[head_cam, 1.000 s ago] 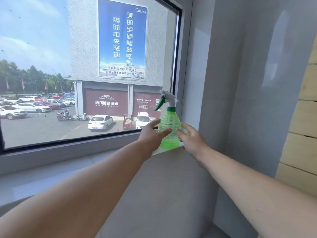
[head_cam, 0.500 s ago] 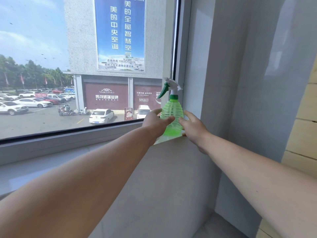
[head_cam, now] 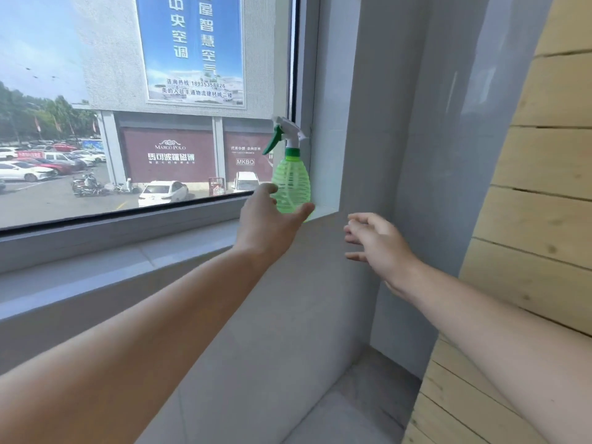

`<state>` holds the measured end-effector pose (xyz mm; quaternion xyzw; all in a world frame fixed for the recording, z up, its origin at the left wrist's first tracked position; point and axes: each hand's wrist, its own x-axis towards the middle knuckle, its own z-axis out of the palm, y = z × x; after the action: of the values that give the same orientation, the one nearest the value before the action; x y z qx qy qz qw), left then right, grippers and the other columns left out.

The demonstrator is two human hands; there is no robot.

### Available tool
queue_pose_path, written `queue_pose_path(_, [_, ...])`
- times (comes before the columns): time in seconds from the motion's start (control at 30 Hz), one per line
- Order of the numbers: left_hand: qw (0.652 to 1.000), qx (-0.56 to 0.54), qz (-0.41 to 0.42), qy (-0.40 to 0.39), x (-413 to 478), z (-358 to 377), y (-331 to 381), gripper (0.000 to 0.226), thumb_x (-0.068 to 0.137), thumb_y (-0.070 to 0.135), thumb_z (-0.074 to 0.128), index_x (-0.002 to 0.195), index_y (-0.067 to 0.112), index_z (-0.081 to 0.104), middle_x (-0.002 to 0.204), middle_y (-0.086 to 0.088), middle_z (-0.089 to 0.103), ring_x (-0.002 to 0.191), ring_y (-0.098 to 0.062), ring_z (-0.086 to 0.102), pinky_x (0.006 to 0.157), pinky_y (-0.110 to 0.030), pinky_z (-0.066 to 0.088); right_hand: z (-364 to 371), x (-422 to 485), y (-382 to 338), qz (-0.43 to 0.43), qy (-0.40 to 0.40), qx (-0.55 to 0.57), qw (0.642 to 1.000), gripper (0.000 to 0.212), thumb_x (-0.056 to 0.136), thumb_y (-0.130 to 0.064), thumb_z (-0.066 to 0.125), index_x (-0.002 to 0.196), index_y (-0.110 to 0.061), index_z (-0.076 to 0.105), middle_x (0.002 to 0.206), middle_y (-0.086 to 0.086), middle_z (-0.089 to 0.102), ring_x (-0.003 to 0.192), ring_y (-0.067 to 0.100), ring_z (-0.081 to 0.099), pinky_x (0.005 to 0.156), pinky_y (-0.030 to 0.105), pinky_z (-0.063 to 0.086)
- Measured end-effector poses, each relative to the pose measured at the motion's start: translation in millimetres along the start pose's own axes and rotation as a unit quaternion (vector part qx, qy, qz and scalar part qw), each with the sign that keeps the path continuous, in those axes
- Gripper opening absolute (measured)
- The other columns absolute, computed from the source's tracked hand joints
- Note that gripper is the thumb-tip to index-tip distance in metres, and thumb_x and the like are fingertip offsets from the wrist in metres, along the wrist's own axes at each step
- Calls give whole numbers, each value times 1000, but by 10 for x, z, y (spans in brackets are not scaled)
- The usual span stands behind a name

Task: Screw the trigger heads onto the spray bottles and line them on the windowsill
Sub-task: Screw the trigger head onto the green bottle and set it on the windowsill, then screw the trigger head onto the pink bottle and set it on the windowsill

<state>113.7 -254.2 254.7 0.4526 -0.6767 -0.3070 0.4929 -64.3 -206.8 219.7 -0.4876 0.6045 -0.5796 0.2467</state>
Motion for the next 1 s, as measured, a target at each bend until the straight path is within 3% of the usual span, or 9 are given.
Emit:
queue_pose_path(0.1, [999, -6, 15, -45, -441, 207, 9, 71, 85, 48, 77, 145, 20, 52, 124, -1, 62, 116, -18, 63, 97, -36, 54, -259, -448, 171, 5, 5, -13, 1000, 13, 100, -20, 53, 102, -18, 65, 117, 18, 67, 113, 27, 64, 83, 38, 59])
queue_pose_path(0.27, [980, 20, -51, -193, -1163, 741, -310, 63, 85, 51, 76, 137, 20, 56, 122, -3, 66, 85, -14, 68, 71, -29, 56, -740, -1317, 735, 66, 23, -124, 990, 11, 93, -23, 62, 95, -22, 73, 100, 6, 75, 98, 21, 69, 85, 32, 53])
queue_pose_path(0.37, [948, 50, -108, -294, -1629, 1122, -635, 65, 88, 49, 74, 140, 15, 54, 122, -6, 67, 87, -18, 66, 66, -27, 50, -1049, -1813, 1191, 126, 11, -173, 977, 9, 92, -23, 63, 93, -25, 72, 96, -4, 74, 92, 15, 68, 84, 27, 51])
queue_pose_path(0.57, [880, 92, -234, -404, -2395, 1773, -1319, 70, 90, 46, 73, 144, 6, 54, 138, -15, 64, 124, -29, 64, 104, -34, 49, -1502, -2480, 2228, 245, -7, -214, 945, 11, 90, -19, 66, 84, -27, 66, 88, -7, 70, 87, 13, 64, 78, 22, 46])
queue_pose_path(0.7, [834, 105, -286, -461, -2849, 2160, -1705, 66, 93, 35, 73, 145, 1, 49, 128, -10, 61, 101, -20, 67, 84, -19, 53, -1626, -2740, 2881, 321, -12, -209, 924, 10, 92, -16, 63, 83, -19, 67, 72, -10, 62, 69, 8, 55, 56, 12, 36])
queue_pose_path(0.83, [805, 147, -291, -496, -3218, 2543, -2048, 66, 89, 41, 75, 141, 5, 52, 139, -11, 61, 119, -25, 60, 104, -33, 48, -1679, -2899, 3515, 383, -18, -206, 900, 12, 92, -15, 61, 91, -11, 73, 76, -4, 63, 74, 13, 56, 62, 21, 41])
queue_pose_path(1.0, [787, 177, -292, -513, -3550, 2934, -2334, 77, 93, 48, 65, 154, 11, 36, 155, -10, 47, 141, -29, 47, 107, -32, 39, -1688, -2944, 4131, 436, 12, -165, 885, 25, 89, -19, 69, 111, -6, 70, 105, 8, 67, 93, 16, 60, 69, 20, 45])
